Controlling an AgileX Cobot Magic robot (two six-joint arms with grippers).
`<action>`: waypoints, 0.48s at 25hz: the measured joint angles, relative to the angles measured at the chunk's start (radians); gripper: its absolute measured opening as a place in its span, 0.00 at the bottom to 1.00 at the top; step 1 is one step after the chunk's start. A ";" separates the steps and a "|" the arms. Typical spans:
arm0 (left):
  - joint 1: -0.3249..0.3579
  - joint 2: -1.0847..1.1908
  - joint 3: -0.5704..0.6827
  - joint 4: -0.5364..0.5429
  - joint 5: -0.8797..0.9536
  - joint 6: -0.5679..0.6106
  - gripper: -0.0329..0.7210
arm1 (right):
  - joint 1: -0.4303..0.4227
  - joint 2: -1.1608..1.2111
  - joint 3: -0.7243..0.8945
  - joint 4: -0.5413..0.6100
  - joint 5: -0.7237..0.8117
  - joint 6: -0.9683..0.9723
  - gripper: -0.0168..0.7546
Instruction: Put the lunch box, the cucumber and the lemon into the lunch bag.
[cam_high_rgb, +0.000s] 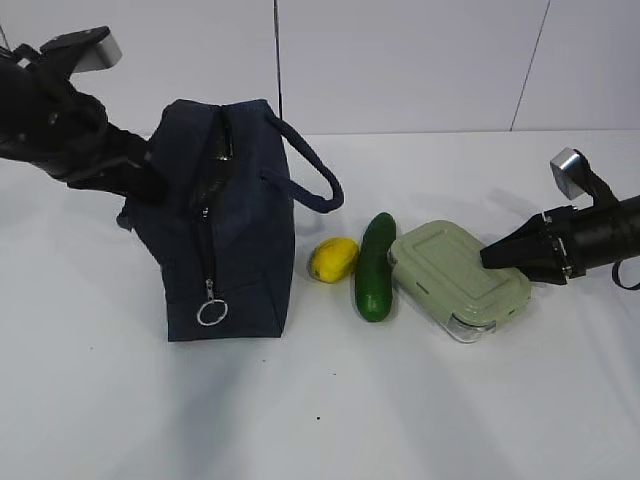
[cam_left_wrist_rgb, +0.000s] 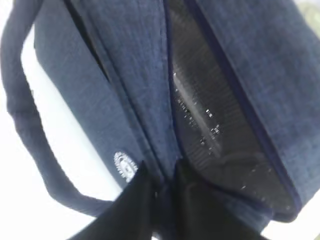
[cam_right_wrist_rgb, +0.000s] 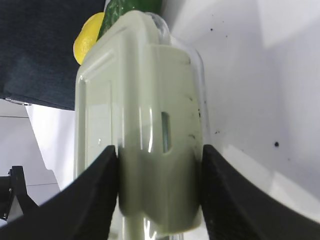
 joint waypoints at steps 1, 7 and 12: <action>0.000 0.000 0.000 0.016 0.002 0.000 0.10 | 0.000 0.000 0.000 0.000 0.000 0.000 0.51; 0.000 0.000 -0.025 0.111 0.055 -0.024 0.07 | 0.000 0.000 0.000 0.000 0.000 0.004 0.51; 0.000 0.000 -0.076 0.170 0.113 -0.051 0.07 | 0.000 0.000 0.000 0.000 0.000 0.013 0.51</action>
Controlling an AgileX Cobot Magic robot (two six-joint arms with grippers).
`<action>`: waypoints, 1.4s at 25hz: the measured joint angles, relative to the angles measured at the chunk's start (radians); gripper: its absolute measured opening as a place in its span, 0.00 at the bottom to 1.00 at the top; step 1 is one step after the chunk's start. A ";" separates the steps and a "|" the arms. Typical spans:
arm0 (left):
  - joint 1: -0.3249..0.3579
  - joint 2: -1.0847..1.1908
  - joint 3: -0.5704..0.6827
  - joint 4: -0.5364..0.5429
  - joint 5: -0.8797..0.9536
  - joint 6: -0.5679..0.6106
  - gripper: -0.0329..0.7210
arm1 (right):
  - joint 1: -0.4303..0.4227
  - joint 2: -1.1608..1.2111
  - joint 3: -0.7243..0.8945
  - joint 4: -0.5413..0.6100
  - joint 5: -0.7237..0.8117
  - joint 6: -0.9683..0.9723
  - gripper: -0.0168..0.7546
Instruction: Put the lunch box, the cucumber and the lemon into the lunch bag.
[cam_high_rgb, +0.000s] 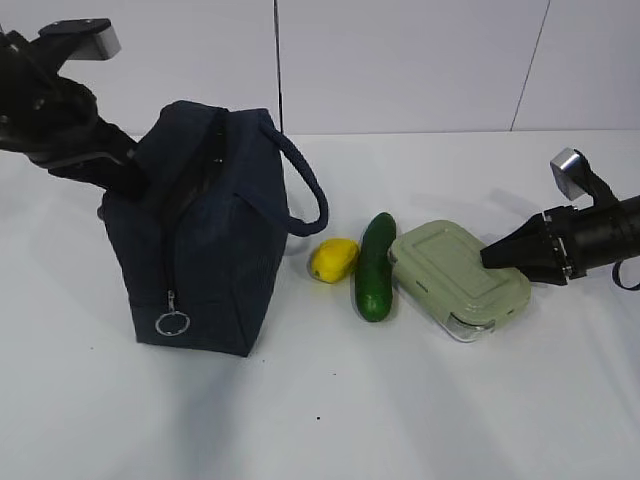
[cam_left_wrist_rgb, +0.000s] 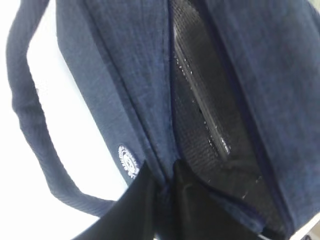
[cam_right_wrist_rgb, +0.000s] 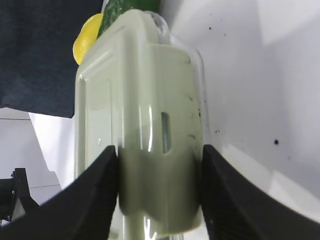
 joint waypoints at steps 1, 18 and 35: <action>0.000 0.000 -0.010 0.013 0.007 -0.004 0.07 | 0.000 0.000 0.000 0.000 0.000 0.005 0.51; 0.000 0.000 -0.023 0.066 0.025 -0.017 0.06 | 0.000 0.000 0.000 0.030 -0.011 0.104 0.51; 0.000 0.000 -0.023 0.074 0.036 -0.019 0.06 | 0.004 -0.046 0.004 0.051 -0.097 0.156 0.51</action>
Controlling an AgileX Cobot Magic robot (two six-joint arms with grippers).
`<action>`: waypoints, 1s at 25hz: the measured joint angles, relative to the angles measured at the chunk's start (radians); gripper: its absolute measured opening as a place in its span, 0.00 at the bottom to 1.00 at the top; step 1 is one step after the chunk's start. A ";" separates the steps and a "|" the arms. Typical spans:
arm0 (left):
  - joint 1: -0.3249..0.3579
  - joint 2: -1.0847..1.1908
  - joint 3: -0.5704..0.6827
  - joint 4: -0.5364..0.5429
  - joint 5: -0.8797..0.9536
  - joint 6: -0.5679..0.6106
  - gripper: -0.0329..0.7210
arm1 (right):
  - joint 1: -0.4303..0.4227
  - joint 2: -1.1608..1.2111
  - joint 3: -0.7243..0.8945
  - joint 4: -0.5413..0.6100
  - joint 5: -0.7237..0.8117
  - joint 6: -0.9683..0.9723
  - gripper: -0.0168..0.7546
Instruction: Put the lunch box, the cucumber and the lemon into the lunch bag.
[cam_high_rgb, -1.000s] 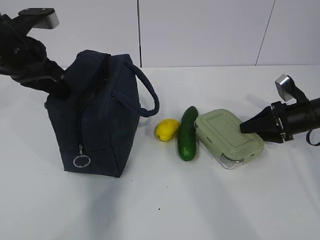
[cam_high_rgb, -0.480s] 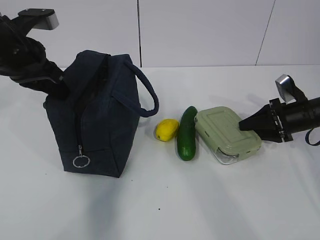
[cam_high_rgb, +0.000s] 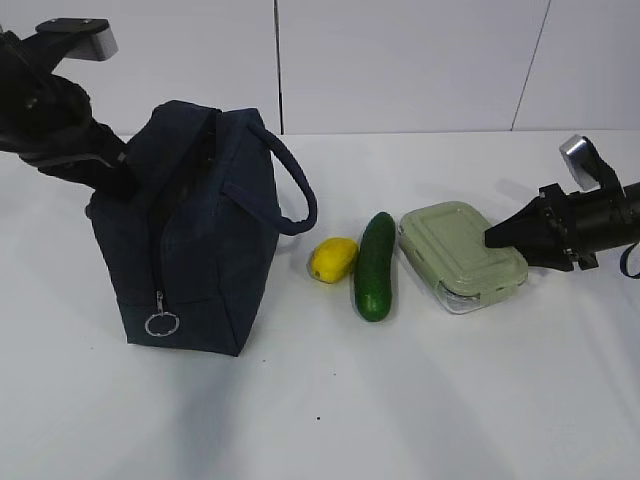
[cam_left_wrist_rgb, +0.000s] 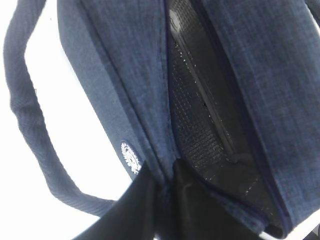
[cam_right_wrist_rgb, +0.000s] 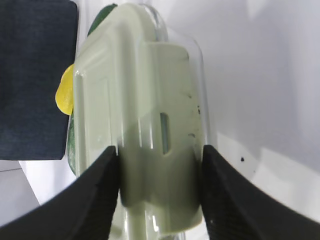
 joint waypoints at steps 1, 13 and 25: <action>0.000 0.000 0.000 0.000 -0.001 0.000 0.06 | 0.000 -0.003 0.000 0.004 -0.002 0.005 0.51; 0.000 0.000 0.000 0.004 0.016 -0.001 0.06 | 0.000 -0.022 0.002 0.047 -0.004 0.026 0.49; 0.000 0.000 0.000 0.013 0.018 -0.008 0.06 | 0.000 -0.030 0.002 0.104 -0.006 0.035 0.48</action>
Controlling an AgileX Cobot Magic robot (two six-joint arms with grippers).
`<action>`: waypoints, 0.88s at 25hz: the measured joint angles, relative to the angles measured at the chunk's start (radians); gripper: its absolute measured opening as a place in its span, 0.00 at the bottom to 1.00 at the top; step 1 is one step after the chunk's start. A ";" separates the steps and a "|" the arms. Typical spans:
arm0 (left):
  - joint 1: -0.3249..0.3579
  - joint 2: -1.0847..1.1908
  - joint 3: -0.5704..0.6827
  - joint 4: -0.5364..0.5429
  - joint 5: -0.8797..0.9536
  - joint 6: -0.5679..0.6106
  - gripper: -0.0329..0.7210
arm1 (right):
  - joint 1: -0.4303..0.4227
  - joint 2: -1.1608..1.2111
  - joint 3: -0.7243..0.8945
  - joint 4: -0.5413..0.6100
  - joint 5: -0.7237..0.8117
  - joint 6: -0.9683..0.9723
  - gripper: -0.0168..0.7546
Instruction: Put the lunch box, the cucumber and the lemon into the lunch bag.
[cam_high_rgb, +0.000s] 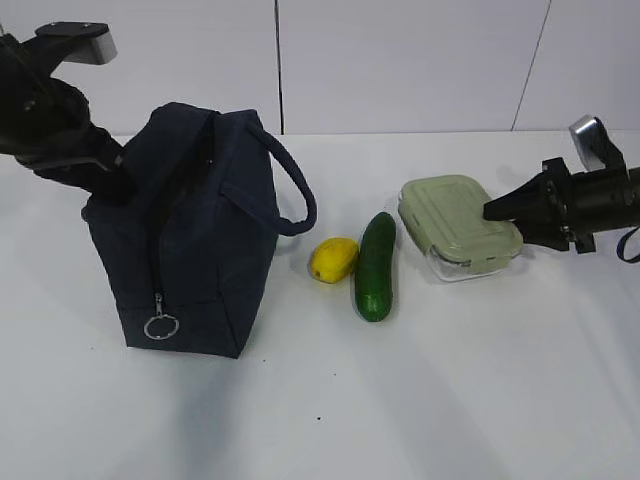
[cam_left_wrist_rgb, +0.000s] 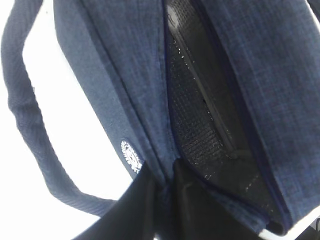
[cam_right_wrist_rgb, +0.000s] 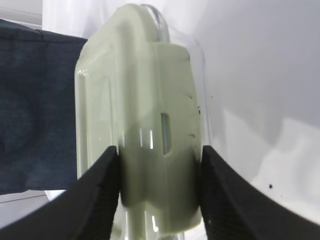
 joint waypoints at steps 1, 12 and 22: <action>0.000 0.000 0.000 0.011 0.000 -0.010 0.06 | 0.000 -0.008 0.000 0.002 -0.002 0.000 0.48; 0.000 0.000 -0.021 0.118 0.011 -0.100 0.06 | 0.062 -0.075 -0.071 0.009 -0.002 0.054 0.48; 0.000 0.004 -0.154 0.282 0.090 -0.200 0.06 | 0.176 -0.077 -0.125 0.061 0.005 0.094 0.48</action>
